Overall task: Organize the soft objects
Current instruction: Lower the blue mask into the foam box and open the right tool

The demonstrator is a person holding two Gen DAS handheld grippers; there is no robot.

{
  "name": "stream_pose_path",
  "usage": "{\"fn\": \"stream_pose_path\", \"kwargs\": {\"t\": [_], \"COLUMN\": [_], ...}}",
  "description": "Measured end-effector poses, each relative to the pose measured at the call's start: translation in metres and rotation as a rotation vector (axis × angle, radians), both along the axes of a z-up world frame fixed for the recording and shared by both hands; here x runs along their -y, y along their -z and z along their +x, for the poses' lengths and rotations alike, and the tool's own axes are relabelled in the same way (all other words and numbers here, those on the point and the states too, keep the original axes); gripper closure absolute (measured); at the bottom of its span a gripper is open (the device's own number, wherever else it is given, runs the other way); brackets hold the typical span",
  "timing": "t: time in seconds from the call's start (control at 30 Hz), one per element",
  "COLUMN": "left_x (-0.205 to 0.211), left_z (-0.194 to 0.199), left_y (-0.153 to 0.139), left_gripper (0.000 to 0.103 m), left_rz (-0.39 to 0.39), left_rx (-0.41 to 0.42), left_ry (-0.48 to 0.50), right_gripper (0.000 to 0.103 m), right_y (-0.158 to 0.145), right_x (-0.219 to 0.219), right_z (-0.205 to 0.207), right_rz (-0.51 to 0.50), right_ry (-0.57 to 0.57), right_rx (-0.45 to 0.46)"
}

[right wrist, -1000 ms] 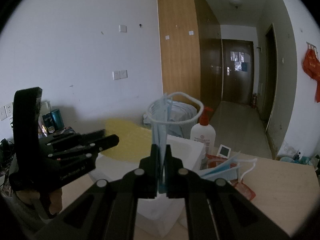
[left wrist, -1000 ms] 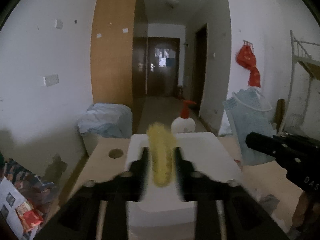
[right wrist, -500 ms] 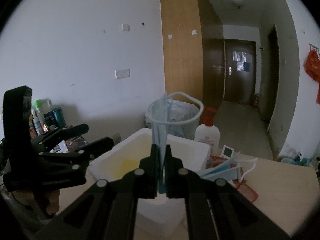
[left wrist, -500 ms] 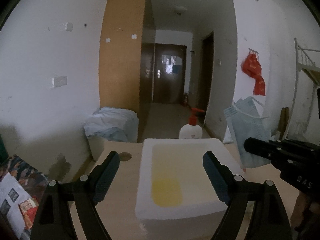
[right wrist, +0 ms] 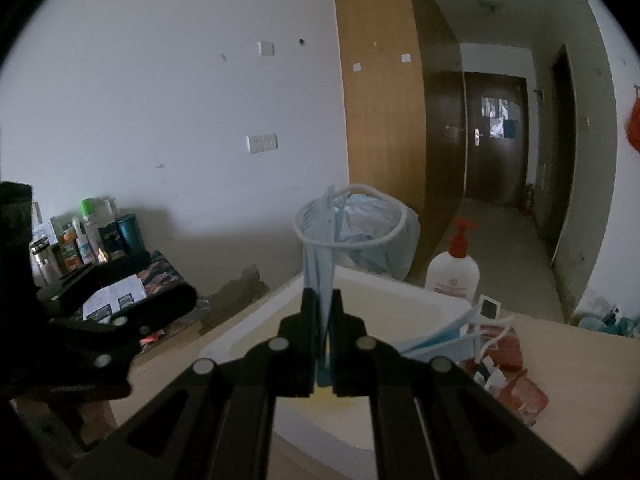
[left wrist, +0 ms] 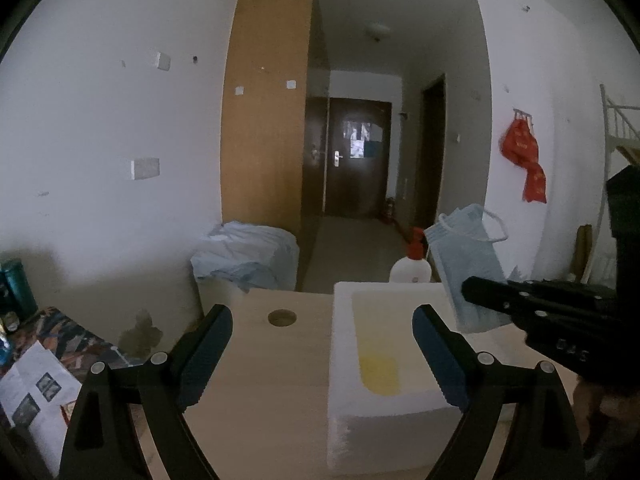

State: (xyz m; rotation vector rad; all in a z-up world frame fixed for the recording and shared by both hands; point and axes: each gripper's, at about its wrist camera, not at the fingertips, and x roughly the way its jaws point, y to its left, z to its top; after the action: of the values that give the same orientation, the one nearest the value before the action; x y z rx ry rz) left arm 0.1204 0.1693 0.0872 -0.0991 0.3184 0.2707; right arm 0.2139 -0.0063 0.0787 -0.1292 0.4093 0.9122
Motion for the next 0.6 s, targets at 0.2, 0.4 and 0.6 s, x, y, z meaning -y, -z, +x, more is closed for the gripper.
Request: {"fn": "stream_pose_path", "kwargs": {"t": [0.2,0.4,0.6], "left_x": [-0.009,-0.012,-0.012], "left_z": [-0.004,-0.006,-0.007], "left_y": [0.001,0.000,0.001], "left_gripper": [0.011,0.011,0.011], "left_rz": [-0.012,-0.020,-0.030], "left_rx": [0.004,0.013,0.010], "left_ry": [-0.014,-0.018,-0.016], "right_gripper": [0.095,0.087,0.016], "right_y": [0.005,0.008,0.002], "right_x": [-0.008,-0.013,-0.009], "right_z": [0.007,0.009,-0.002], "right_rz": [-0.015,-0.045,-0.024], "right_ry": [0.020,0.058,0.107], "right_rx": [-0.007,0.011,0.082]}}
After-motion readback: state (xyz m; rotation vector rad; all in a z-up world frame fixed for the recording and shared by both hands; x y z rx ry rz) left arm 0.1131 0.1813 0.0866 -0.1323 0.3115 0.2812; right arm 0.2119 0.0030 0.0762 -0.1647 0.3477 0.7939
